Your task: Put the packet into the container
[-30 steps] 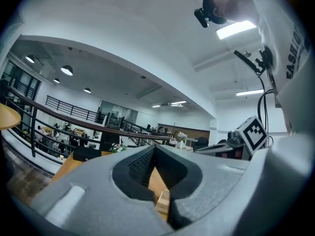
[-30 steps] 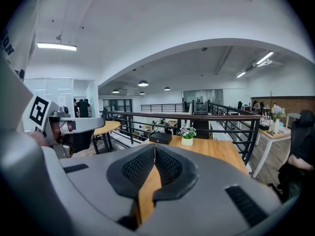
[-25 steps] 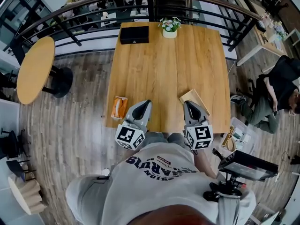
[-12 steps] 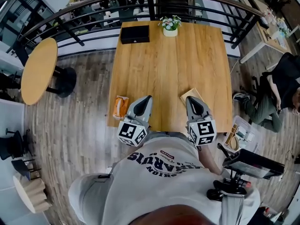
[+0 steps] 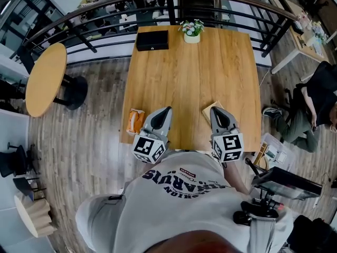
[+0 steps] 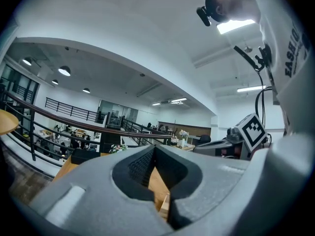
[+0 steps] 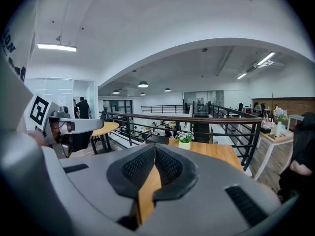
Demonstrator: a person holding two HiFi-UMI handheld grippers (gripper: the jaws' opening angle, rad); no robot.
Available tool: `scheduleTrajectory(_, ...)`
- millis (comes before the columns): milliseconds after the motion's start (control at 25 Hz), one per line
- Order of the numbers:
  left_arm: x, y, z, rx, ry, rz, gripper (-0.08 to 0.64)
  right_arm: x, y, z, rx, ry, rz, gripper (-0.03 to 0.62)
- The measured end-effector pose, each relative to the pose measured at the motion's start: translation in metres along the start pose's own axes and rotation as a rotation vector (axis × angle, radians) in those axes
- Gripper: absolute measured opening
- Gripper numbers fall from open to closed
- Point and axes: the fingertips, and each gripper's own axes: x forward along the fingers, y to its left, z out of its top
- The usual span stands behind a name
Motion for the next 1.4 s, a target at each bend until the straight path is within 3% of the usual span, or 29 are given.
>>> scheduleTrajectory(320, 0.000, 0.023, -0.014, 0.011, 0.094, 0.078, 0.009, 0.010, -0.001, 0.006, 0.000, -0.006, 0.015, 0.011)
scheduleTrajectory(360, 0.001, 0.027, -0.018, 0.015, 0.115, 0.089, 0.051, 0.011, 0.000, 0.006, 0.000, -0.006, 0.015, 0.011)
scheduleTrajectory(480, 0.004, 0.042, -0.022, 0.065, 0.151, 0.171, 0.453, 0.011, -0.002, 0.007, 0.000, -0.006, 0.015, 0.011)
scheduleTrajectory(520, 0.004, 0.047, -0.023, 0.095, 0.159, 0.205, 0.547, 0.011, -0.003, 0.007, 0.000, -0.006, 0.015, 0.011)
scheduleTrajectory(560, 0.004, 0.051, -0.025, 0.116, 0.173, 0.225, 0.575, 0.011, -0.004, 0.008, 0.000, -0.006, 0.015, 0.011)
scheduleTrajectory(720, 0.003, 0.064, -0.037, 0.101, 0.221, 0.243, 0.575, 0.014, -0.008, 0.009, 0.001, -0.008, 0.012, 0.011)
scheduleTrajectory(840, -0.006, 0.087, -0.063, 0.085, 0.313, 0.271, 0.575, 0.014, -0.009, 0.009, 0.005, -0.010, 0.005, 0.011)
scheduleTrajectory(1000, -0.041, 0.147, -0.135, 0.088, 0.606, 0.369, 0.575, 0.011, -0.011, 0.006, 0.011, -0.011, -0.010, 0.011)
scheduleTrajectory(1120, -0.075, 0.192, -0.197, 0.019, 0.853, 0.436, 0.575, 0.009, -0.016, 0.004, 0.021, -0.007, -0.025, 0.011)
scheduleTrajectory(1280, -0.108, 0.241, -0.262, -0.077, 1.026, 0.521, 0.575, 0.008, -0.019, -0.003, 0.035, 0.007, -0.037, 0.011)
scheduleTrajectory(1400, -0.120, 0.257, -0.304, -0.149, 1.117, 0.513, 0.575, 0.006, -0.022, -0.006, 0.040, 0.016, -0.045, 0.011)
